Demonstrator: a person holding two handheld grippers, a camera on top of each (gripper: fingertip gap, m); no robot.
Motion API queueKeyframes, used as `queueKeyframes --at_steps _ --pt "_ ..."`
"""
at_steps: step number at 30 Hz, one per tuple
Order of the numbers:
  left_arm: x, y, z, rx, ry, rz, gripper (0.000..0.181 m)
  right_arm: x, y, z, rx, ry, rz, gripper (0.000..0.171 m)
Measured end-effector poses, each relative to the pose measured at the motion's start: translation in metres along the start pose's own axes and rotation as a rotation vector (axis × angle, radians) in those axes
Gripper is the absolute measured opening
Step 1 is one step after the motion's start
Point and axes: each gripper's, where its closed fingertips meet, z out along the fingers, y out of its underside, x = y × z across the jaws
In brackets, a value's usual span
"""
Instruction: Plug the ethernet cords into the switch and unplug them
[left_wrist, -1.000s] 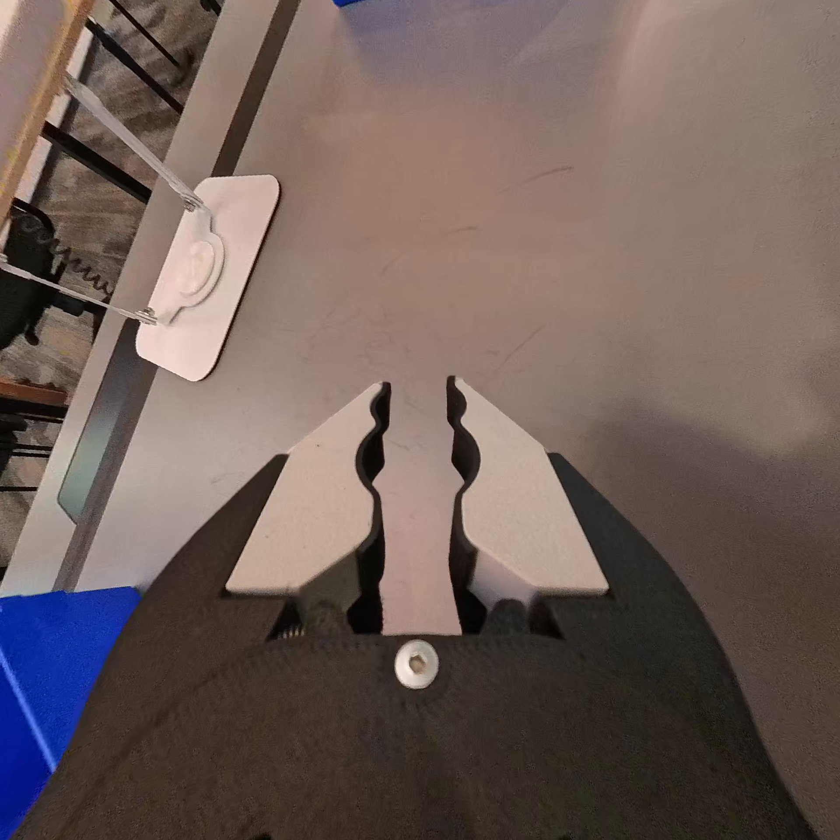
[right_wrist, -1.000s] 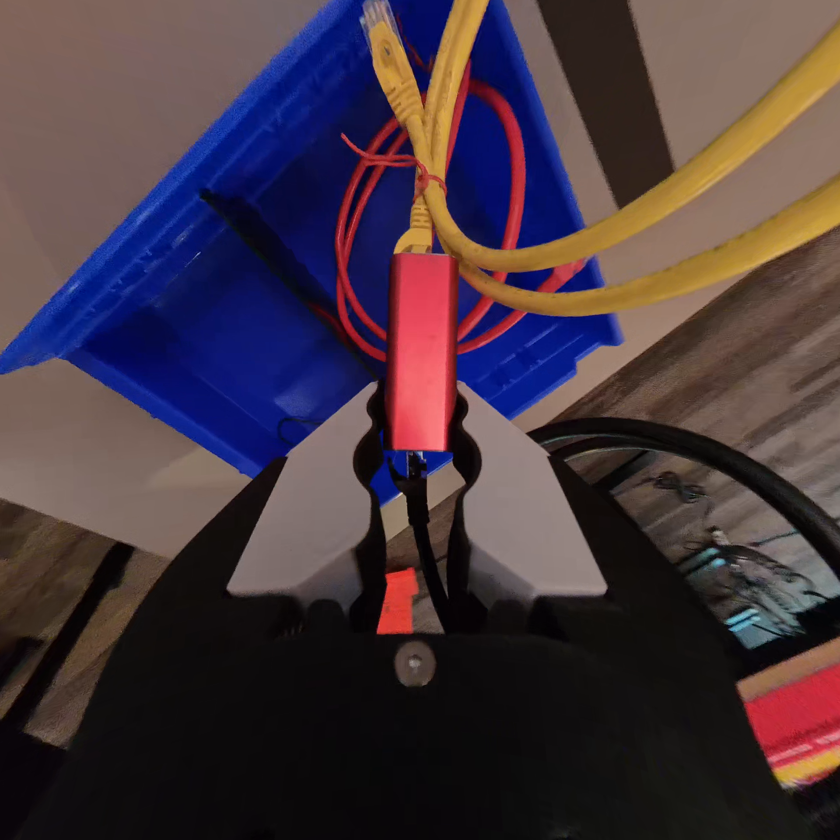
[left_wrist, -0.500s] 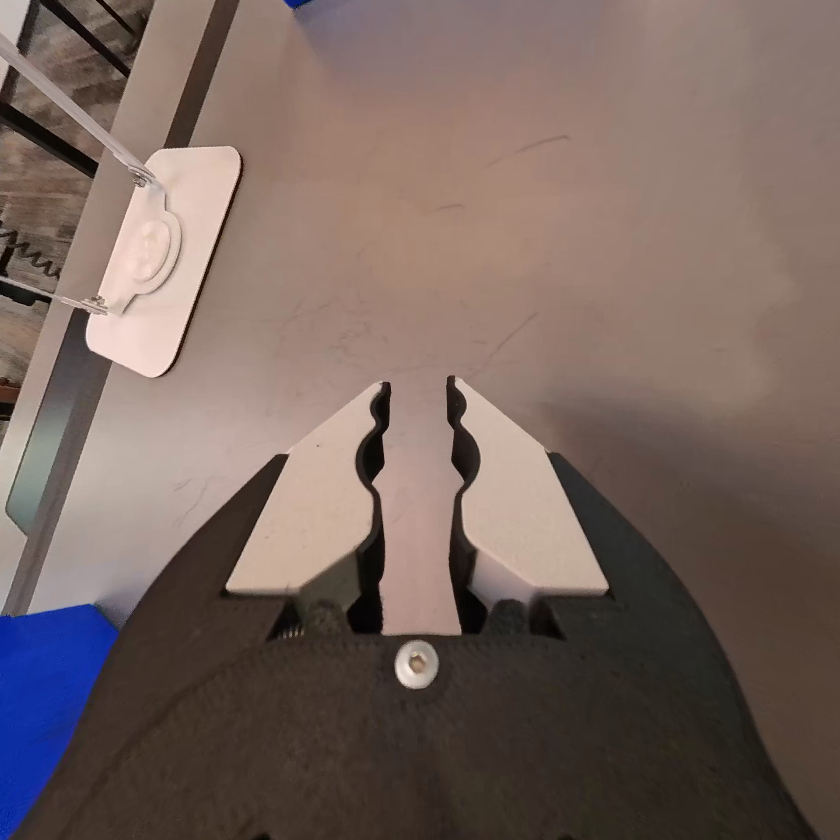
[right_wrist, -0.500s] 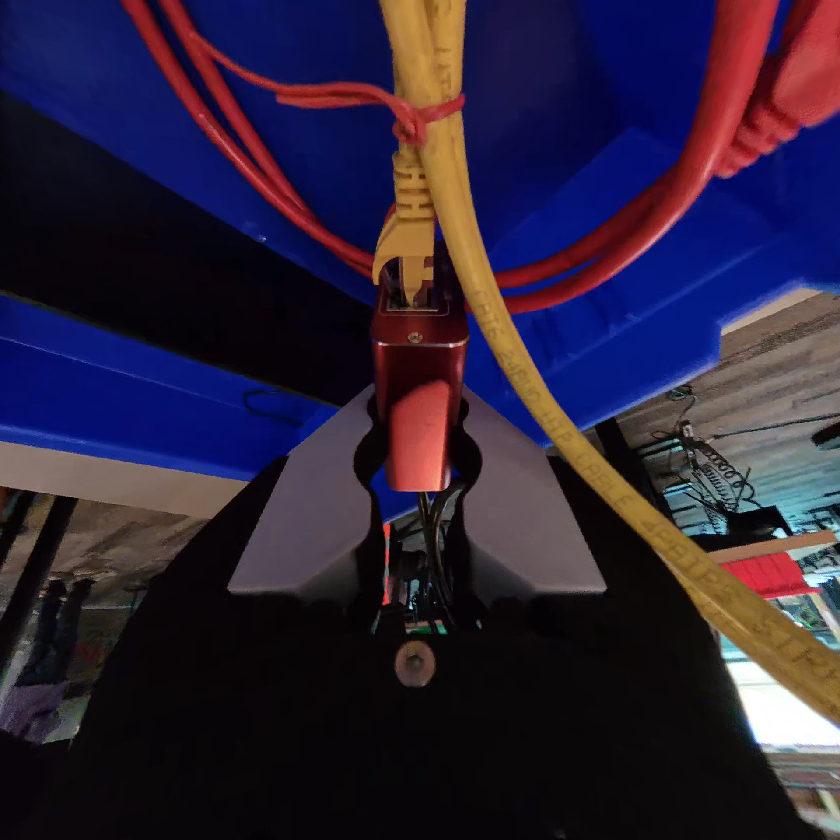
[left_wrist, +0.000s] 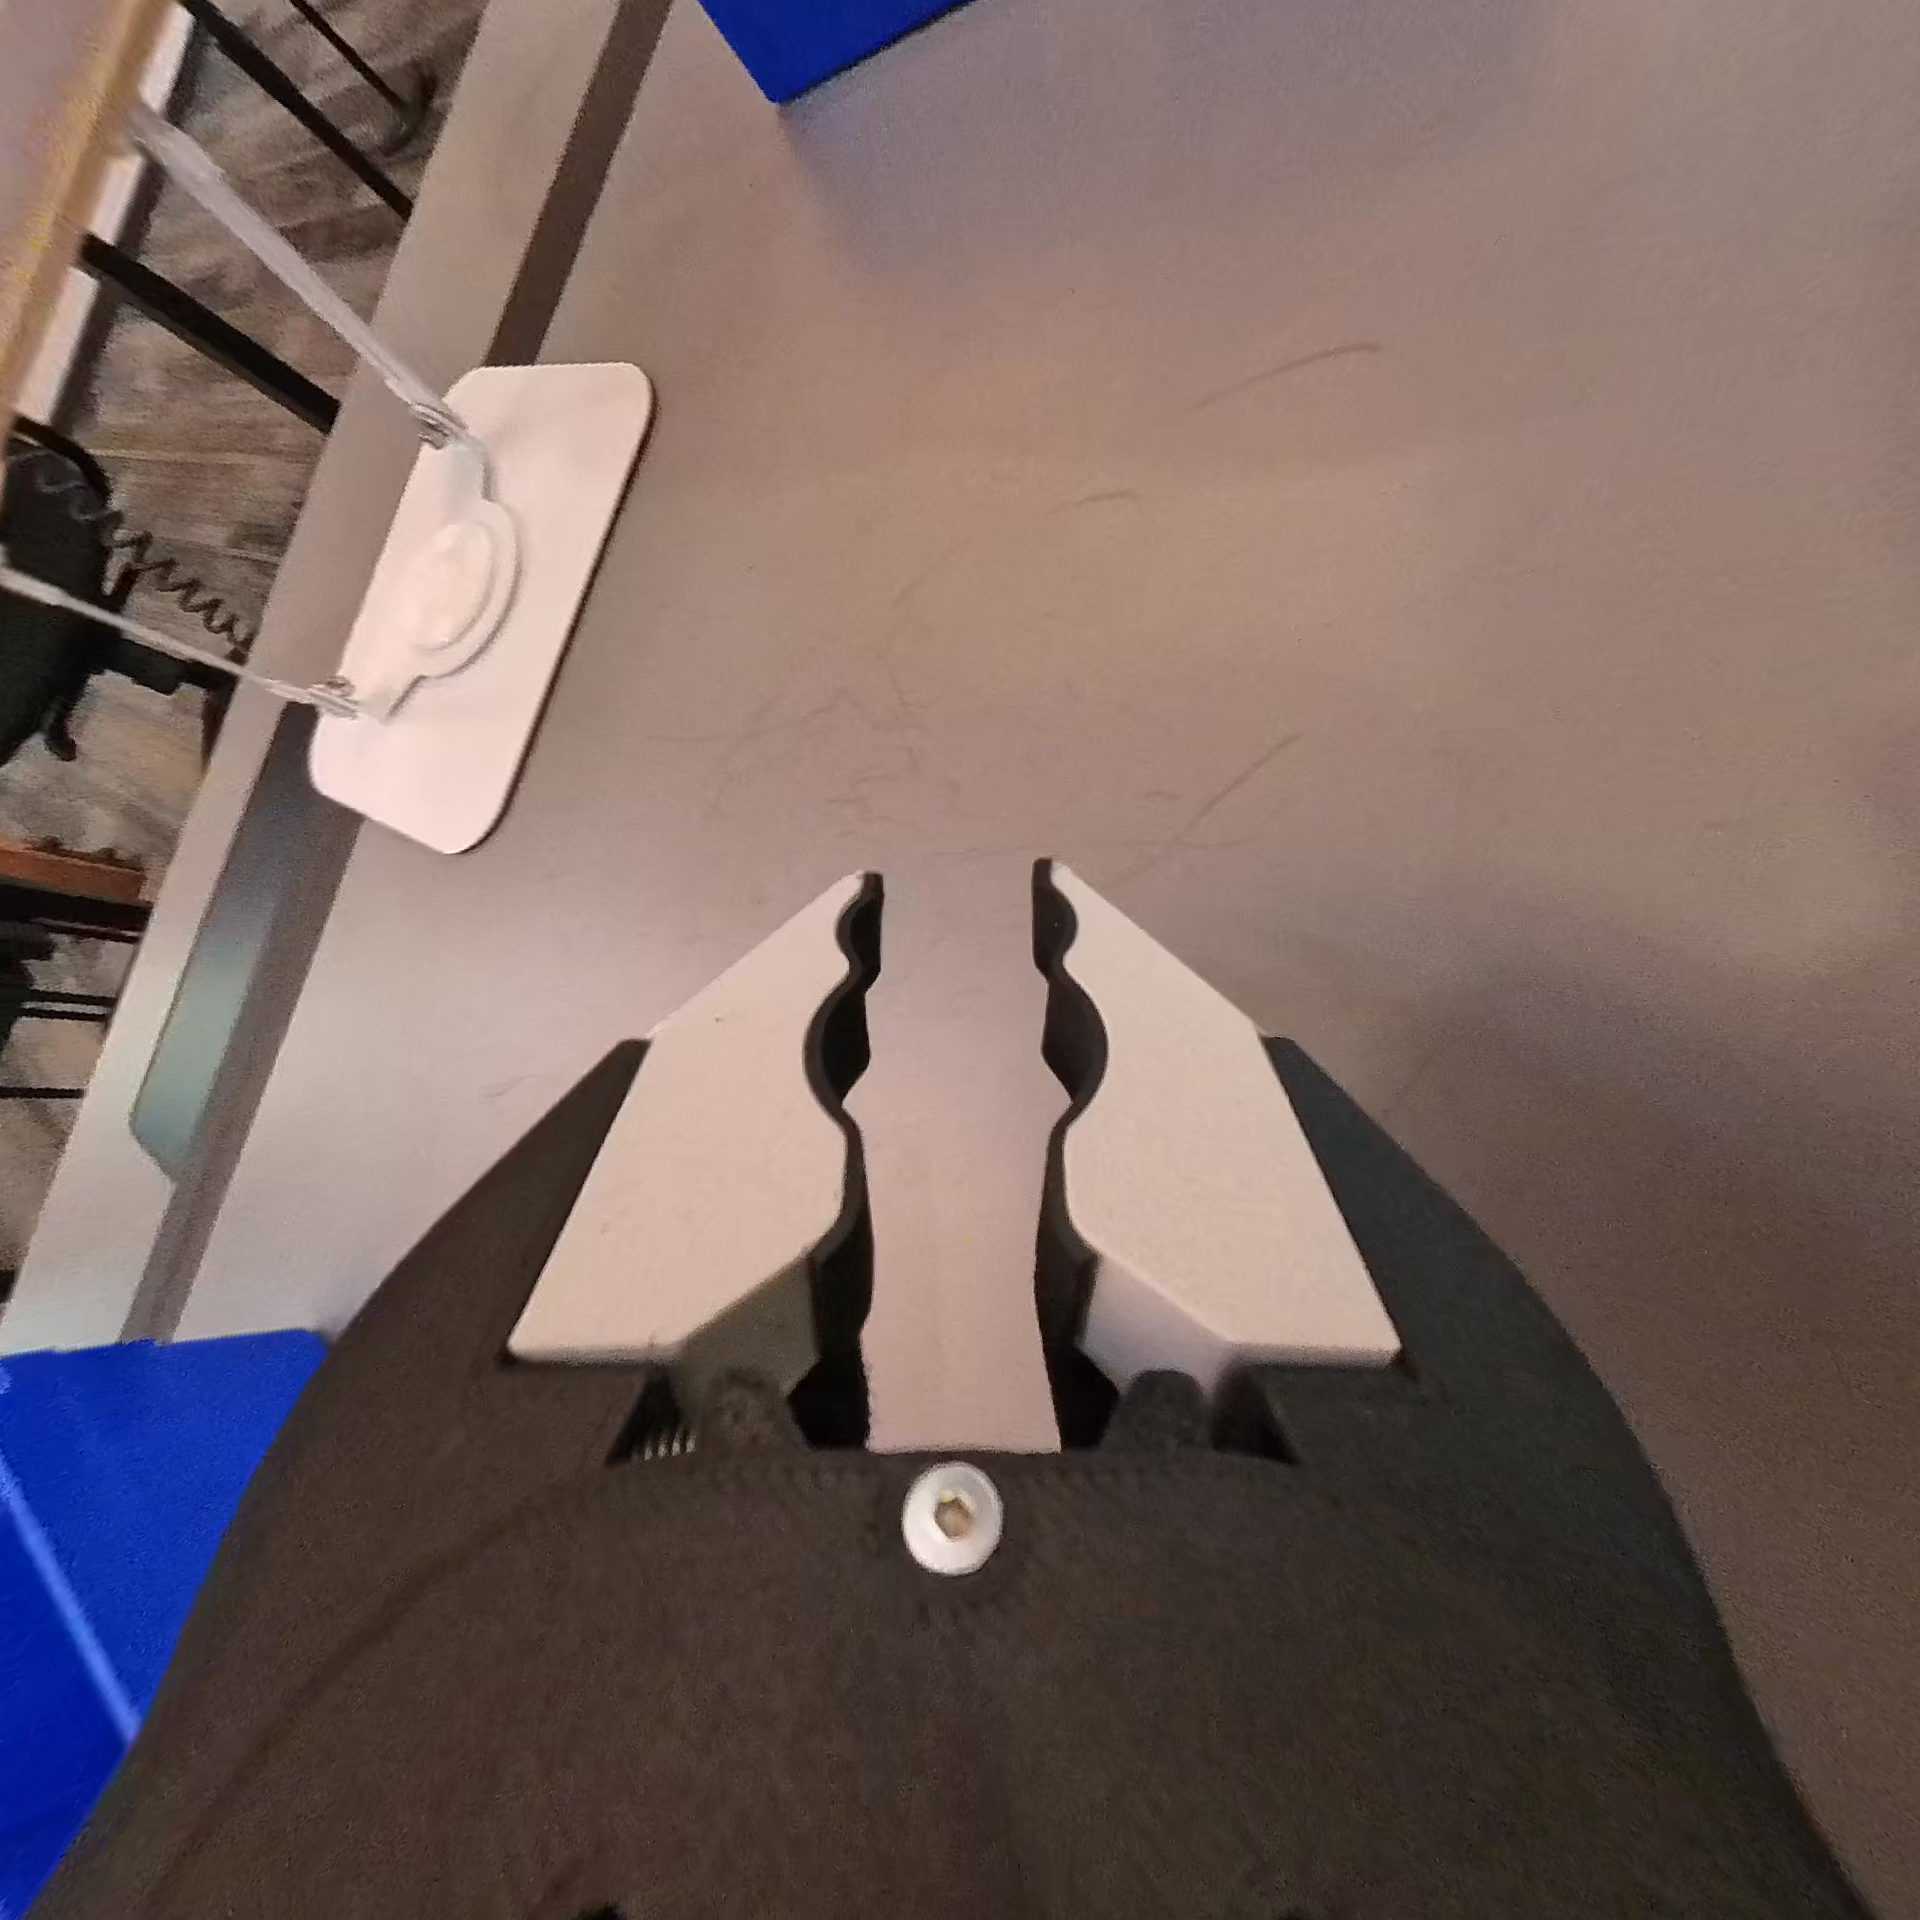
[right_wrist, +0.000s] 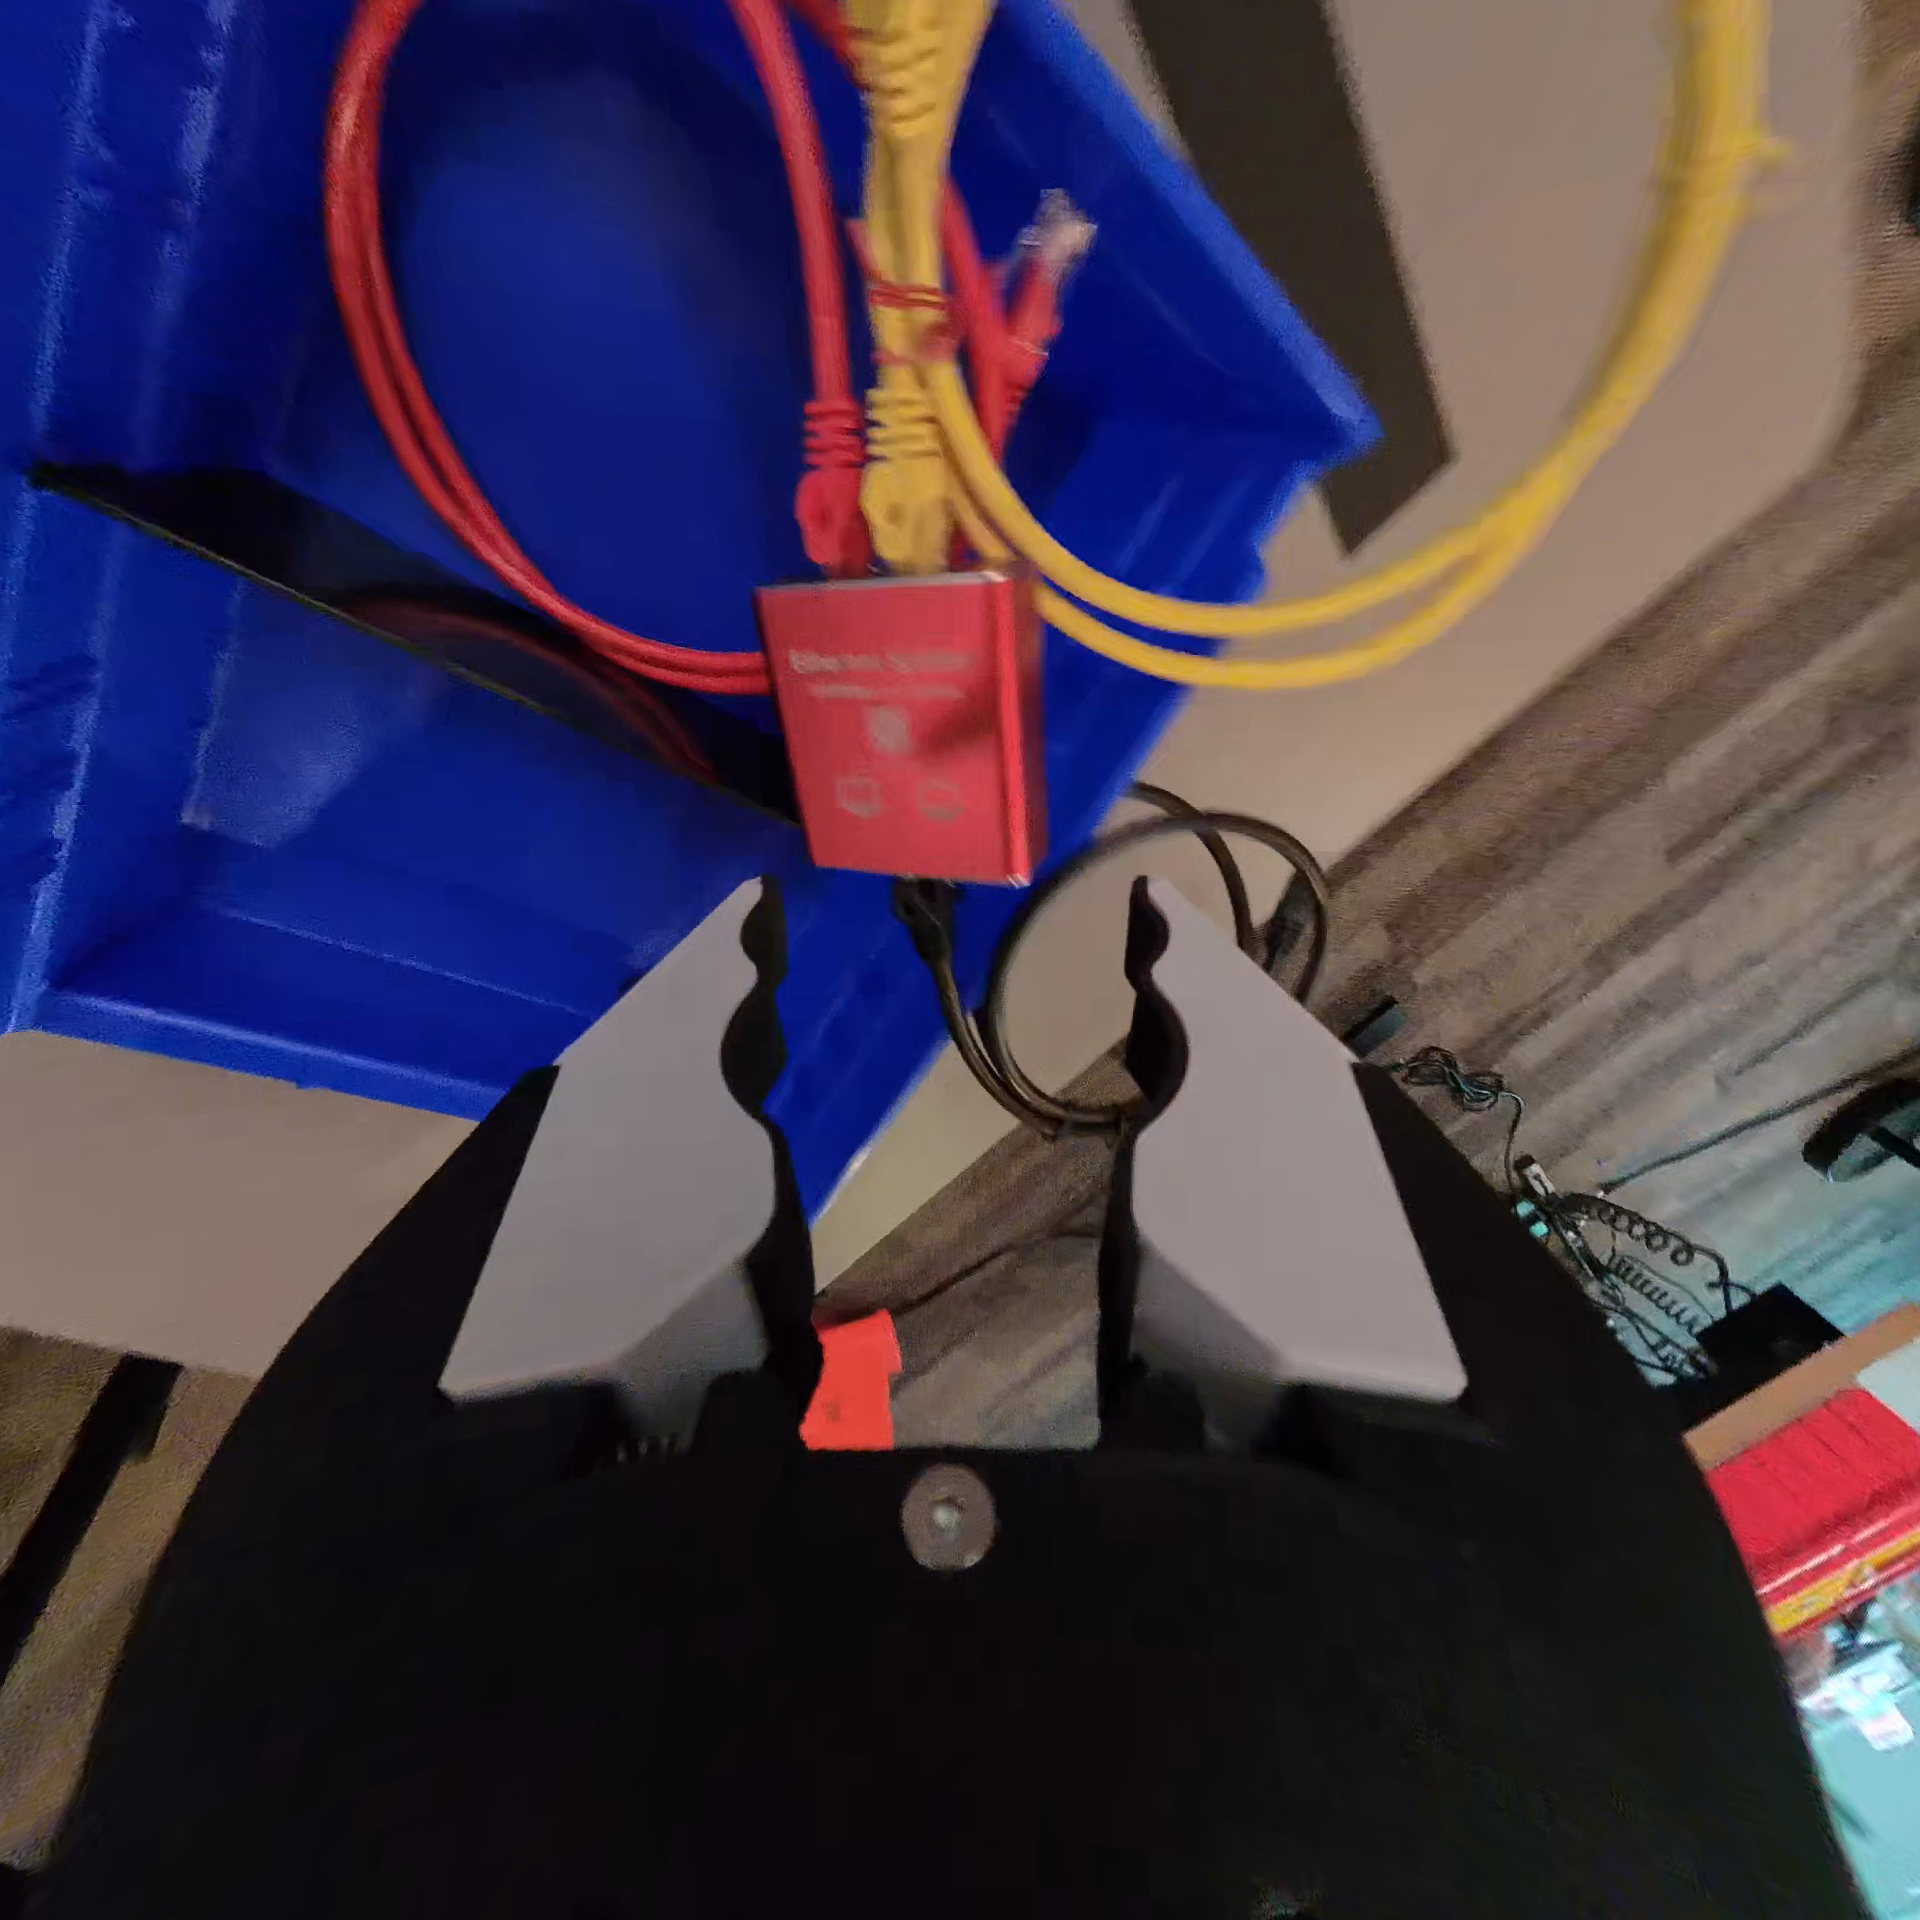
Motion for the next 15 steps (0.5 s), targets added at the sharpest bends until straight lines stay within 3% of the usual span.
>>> queueKeyframes --at_steps 5,10,12,15 --pt "-0.037 0.003 -0.032 0.009 -0.123 -0.028 0.028 0.005 0.036 -0.038 0.282 -0.008 0.278 0.063" --pt "-0.105 0.037 -0.091 -0.040 -0.328 -0.158 0.040 -0.020 0.102 0.023 0.283 -0.123 0.409 0.073" --pt "-0.129 0.068 -0.117 -0.087 -0.393 -0.250 0.046 -0.024 0.113 0.048 0.307 -0.109 0.404 0.047" --pt "-0.162 0.134 -0.157 -0.224 -0.518 -0.370 0.060 -0.035 0.112 0.072 0.397 -0.182 0.428 0.041"
